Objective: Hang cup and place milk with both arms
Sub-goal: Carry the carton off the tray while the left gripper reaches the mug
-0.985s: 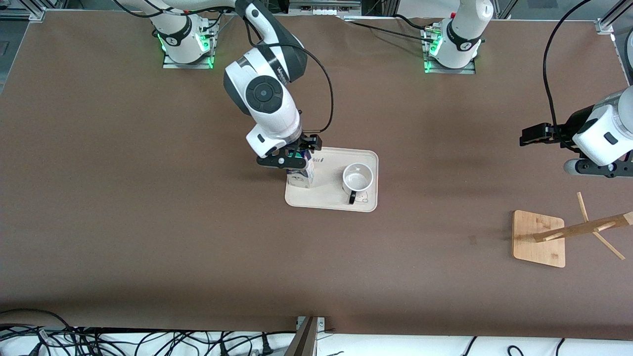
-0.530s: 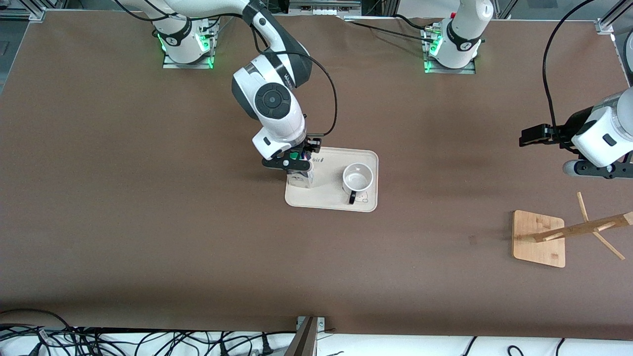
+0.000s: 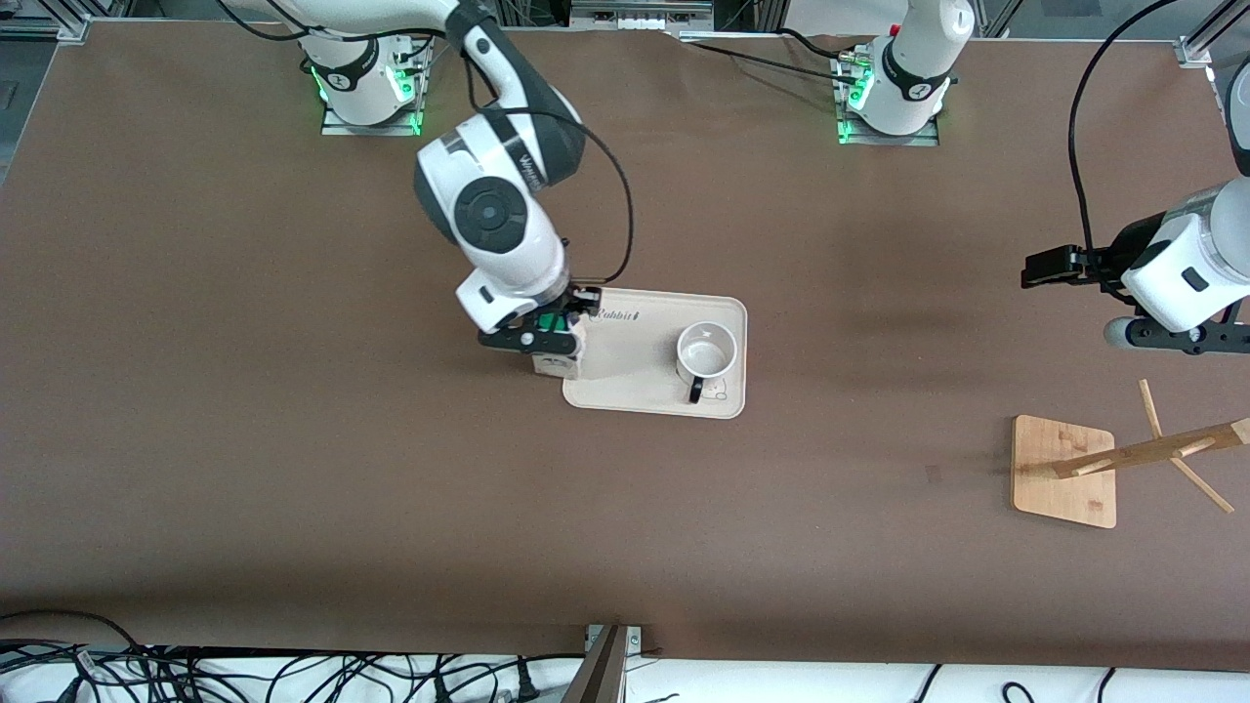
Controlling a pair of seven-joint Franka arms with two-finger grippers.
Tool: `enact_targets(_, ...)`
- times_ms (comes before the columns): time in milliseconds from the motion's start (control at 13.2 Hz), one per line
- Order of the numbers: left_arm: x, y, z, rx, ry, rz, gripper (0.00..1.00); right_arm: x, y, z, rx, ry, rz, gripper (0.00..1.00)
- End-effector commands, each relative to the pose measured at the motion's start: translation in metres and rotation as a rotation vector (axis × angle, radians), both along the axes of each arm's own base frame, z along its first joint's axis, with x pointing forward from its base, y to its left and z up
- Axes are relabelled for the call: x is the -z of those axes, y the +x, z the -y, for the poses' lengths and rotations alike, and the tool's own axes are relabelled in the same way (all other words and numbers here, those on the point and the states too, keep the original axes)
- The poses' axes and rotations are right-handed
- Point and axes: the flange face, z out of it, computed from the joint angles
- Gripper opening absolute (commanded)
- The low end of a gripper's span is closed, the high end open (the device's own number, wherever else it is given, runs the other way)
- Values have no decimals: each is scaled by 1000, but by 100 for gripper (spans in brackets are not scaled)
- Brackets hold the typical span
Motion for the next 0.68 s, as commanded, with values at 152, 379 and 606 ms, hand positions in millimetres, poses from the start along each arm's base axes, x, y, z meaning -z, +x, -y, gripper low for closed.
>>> enact_targets(152,12,-1,35,63,-13,-44,100,-38,32,121,-152,15,-80,42)
enact_targets(379,41,7,66,93,-16,-86,100,-32,32,200,-181,5,-110,42)
enact_targets(606,65,17,99,140,-18,-73,100,-10,22,259,-192,26,-122,42)
